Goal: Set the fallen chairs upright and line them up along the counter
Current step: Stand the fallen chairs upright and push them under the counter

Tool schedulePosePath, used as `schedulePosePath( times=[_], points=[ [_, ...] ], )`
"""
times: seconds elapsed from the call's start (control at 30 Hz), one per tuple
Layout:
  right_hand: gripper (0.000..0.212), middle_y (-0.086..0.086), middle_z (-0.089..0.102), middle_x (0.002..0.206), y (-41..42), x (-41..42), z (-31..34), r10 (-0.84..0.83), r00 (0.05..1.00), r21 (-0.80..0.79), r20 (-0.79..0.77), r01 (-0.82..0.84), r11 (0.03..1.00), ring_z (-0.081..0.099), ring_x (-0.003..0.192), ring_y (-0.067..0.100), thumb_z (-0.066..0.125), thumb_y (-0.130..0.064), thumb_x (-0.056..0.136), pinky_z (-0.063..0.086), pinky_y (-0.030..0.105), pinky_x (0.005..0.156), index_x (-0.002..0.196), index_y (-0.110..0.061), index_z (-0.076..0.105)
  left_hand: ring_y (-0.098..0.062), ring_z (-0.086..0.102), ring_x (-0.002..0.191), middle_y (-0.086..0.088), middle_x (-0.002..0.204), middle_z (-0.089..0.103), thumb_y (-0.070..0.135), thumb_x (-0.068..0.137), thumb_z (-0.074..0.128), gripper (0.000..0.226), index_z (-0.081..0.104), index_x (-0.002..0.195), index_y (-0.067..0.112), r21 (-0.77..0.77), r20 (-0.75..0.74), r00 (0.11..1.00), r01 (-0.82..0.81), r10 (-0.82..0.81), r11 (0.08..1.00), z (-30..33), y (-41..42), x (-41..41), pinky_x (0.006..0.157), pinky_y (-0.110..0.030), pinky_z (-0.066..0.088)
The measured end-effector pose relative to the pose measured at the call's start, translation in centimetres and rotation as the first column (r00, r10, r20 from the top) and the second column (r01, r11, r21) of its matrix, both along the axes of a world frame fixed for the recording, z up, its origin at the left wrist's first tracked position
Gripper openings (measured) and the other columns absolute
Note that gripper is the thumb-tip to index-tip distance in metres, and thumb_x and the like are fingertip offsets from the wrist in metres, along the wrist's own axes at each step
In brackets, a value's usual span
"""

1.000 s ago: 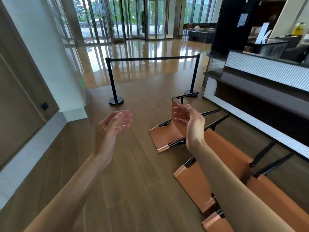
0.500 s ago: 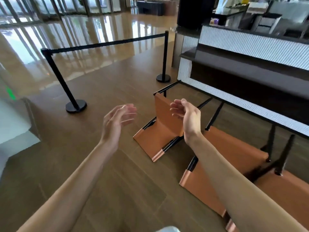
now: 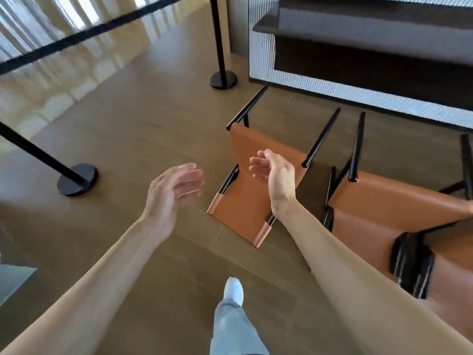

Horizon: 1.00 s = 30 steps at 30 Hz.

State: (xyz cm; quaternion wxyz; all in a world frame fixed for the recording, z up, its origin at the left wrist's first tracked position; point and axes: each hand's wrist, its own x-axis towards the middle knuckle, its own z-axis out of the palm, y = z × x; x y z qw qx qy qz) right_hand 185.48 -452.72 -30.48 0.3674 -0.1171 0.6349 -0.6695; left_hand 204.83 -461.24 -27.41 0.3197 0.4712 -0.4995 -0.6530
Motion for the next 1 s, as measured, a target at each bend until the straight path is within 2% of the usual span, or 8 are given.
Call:
schedulePosePath(
  times=[0.17,0.37,0.53,0.7,0.8,0.87,0.93,1.0],
  points=[
    [0.03,0.011,0.076,0.105,-9.2,-1.3,-7.6,-0.06,0.996,0.169,0.071,0.047,0.985,0.069,0.086,0.018,0.051,-0.031,0.103,0.056,0.032,0.08,0.11,-0.009,0.07,-0.03,0.072,0.105,-0.014,0.115,0.074,0.026,0.099,0.054,0.028,0.068,0.115,0.007,0.217,0.063,0.987,0.132,-0.148,0.967,-8.3,-10.5,-3.5,0.094,-0.044,0.056],
    [0.03,0.006,0.077,0.101,-14.6,-3.4,-19.2,-0.219,0.967,0.342,0.128,0.164,0.925,0.071,0.086,0.022,0.052,-0.035,0.101,0.057,0.04,0.09,0.107,-0.012,0.07,-0.037,0.069,0.11,-0.021,0.12,0.071,0.026,0.102,0.054,0.036,0.063,0.124,-0.001,0.443,0.103,0.964,0.178,-0.247,0.879,-21.5,-17.2,-7.9,0.098,-0.049,0.054],
    [0.032,0.012,0.078,0.105,-16.0,-3.2,-35.1,-0.485,0.836,0.42,0.256,0.356,0.835,0.071,0.079,0.02,0.051,-0.036,0.102,0.059,0.037,0.084,0.106,-0.01,0.07,-0.037,0.069,0.109,-0.023,0.123,0.068,0.03,0.103,0.052,0.04,0.061,0.127,-0.001,0.544,0.119,0.94,0.208,-0.32,0.813,-37.1,-21.3,-10.4,0.098,-0.049,0.055],
    [0.037,0.014,0.075,0.1,-17.1,0.9,-55.0,-0.633,0.685,0.51,0.361,0.423,0.749,0.07,0.078,0.025,0.053,-0.039,0.104,0.057,0.035,0.073,0.109,-0.005,0.067,-0.041,0.065,0.116,-0.024,0.127,0.064,0.033,0.103,0.052,0.041,0.057,0.128,0.001,0.662,0.134,0.952,0.122,-0.277,0.739,-55.6,-23.7,-9.0,0.097,-0.053,0.054],
    [0.037,0.013,0.073,0.101,-17.7,4.6,-66.3,-0.644,0.644,0.566,0.413,0.372,0.736,0.07,0.084,0.026,0.054,-0.04,0.104,0.058,0.038,0.081,0.106,-0.006,0.067,-0.042,0.063,0.116,-0.022,0.131,0.059,0.037,0.102,0.055,0.041,0.055,0.13,0.007,0.731,0.139,0.953,0.084,-0.268,0.678,-65.9,-24.2,-7.3,0.098,-0.055,0.052],
    [0.036,0.014,0.073,0.101,-18.0,6.3,-72.7,-0.669,0.58,0.583,0.465,0.368,0.724,0.071,0.086,0.027,0.056,-0.04,0.103,0.058,0.039,0.086,0.105,-0.005,0.066,-0.041,0.063,0.116,-0.022,0.133,0.057,0.04,0.1,0.056,0.047,0.051,0.132,0.006,0.766,0.161,0.96,0.024,-0.228,0.643,-72.6,-24.2,-6.5,0.097,-0.056,0.052],
    [0.035,0.014,0.071,0.104,-18.4,7.2,-78.5,-0.693,0.511,0.595,0.508,0.374,0.711,0.071,0.092,0.029,0.059,-0.037,0.102,0.06,0.041,0.088,0.108,-0.003,0.063,-0.04,0.062,0.116,-0.021,0.135,0.055,0.04,0.1,0.056,0.053,0.046,0.136,0.004,0.792,0.183,0.963,-0.024,-0.2,0.61,-79.2,-23.9,-5.9,0.097,-0.057,0.052],
    [0.035,0.016,0.067,0.113,-18.7,7.1,-81.7,-0.71,0.438,0.582,0.552,0.407,0.704,0.07,0.103,0.032,0.061,-0.033,0.101,0.059,0.043,0.09,0.113,-0.001,0.058,-0.039,0.059,0.119,-0.019,0.136,0.054,0.038,0.1,0.056,0.055,0.04,0.143,0.008,0.799,0.192,0.968,-0.058,-0.163,0.598,-83.1,-23.9,-5.9,0.097,-0.058,0.05]
  ],
)
